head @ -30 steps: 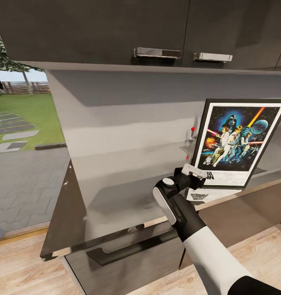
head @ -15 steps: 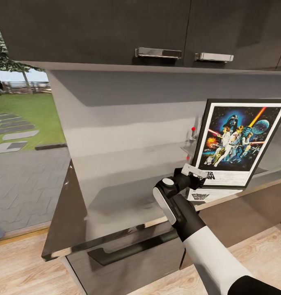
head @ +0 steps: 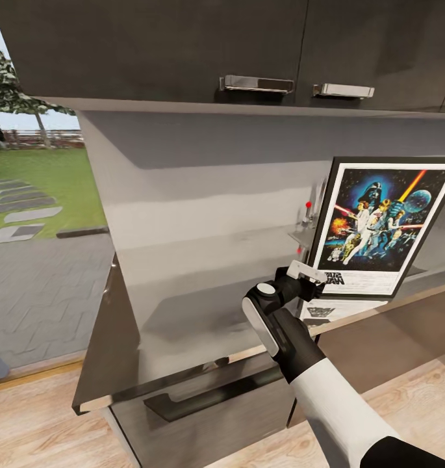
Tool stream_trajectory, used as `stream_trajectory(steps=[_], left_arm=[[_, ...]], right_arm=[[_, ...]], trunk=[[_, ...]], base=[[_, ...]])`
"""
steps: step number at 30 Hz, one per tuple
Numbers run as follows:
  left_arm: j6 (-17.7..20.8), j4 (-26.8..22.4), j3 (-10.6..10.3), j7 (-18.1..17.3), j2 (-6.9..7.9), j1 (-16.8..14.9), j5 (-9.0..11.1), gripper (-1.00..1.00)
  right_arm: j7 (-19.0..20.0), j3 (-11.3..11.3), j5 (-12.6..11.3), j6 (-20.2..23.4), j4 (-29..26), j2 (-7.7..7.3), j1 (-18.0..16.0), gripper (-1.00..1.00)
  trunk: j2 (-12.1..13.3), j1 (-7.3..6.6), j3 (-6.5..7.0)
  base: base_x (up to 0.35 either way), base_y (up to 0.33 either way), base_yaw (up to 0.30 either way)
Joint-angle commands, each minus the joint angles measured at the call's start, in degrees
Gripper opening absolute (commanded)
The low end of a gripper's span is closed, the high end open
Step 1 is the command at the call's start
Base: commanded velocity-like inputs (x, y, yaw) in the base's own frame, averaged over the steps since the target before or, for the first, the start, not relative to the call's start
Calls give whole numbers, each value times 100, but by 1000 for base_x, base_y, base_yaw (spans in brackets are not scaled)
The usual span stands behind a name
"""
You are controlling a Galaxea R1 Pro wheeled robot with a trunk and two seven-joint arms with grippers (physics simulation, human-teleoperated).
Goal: Pick up the poster from the kitchen countertop and hang it on one of the wall nails in the kitchen.
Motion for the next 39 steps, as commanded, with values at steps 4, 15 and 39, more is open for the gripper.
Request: stream_trajectory(steps=[4, 15, 39], left_arm=[[-9, 0, 2, -1, 0, 2, 13, 100], [-9, 12, 2, 1, 0, 3, 13, 100], [-9, 12, 2, 2, 0, 5, 13, 100]], right_arm=[[-35, 12, -26, 60, -2, -1, -6, 100], [-35, 12, -26, 60, -2, -1, -6, 100], [-44, -4, -15, 60, 13, -12, -6, 100]], trunk=[[-3, 0, -5], [-3, 0, -5], [-3, 0, -5]], base=[[0, 1, -39], [77, 0, -22], [21, 0, 0]])
